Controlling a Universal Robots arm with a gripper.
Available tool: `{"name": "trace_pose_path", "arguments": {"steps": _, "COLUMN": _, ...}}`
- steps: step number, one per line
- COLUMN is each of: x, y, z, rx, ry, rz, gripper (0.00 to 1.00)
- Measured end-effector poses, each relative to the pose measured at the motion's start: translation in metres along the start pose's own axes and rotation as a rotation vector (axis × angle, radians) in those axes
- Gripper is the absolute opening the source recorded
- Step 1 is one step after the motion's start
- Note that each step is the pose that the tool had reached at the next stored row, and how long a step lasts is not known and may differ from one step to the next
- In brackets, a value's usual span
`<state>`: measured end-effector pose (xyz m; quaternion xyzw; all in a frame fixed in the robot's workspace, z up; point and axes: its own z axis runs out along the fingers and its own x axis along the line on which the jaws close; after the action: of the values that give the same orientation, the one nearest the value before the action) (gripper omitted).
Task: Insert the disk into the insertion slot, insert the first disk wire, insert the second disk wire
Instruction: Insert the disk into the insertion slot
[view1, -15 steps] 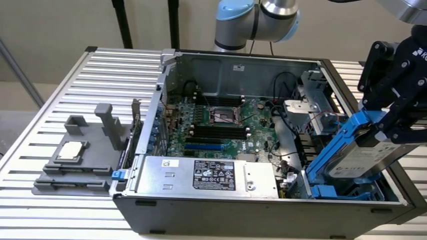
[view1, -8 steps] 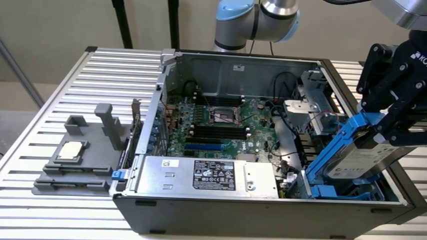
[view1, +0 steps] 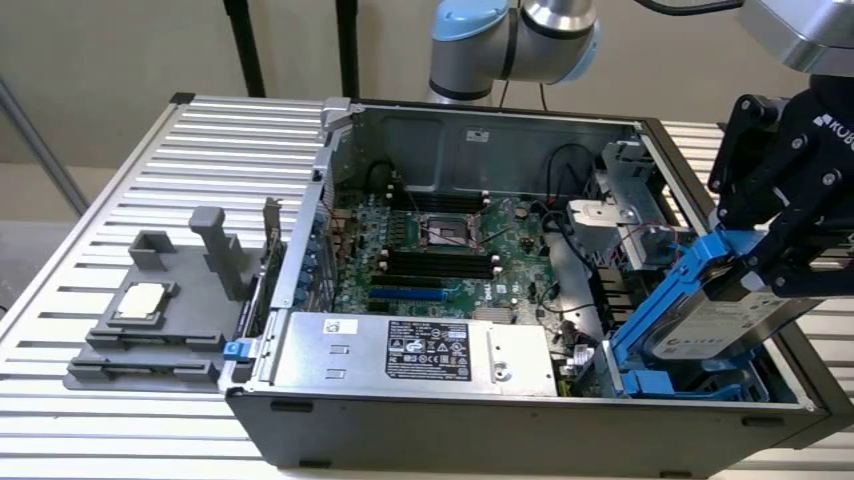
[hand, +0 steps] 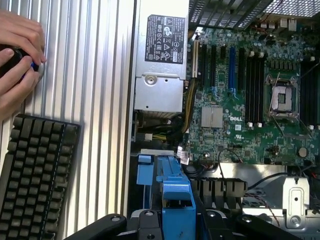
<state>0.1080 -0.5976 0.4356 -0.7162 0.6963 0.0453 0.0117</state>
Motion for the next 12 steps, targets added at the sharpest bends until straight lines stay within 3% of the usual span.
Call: {"name": "trace_pose_path", "arguments": {"steps": 12, "x": 0.0004, "y": -0.0001, "z": 0.0059, "rx": -0.0011, "ry": -0.0036, "rz": -0.015, "gripper": 0.33}}
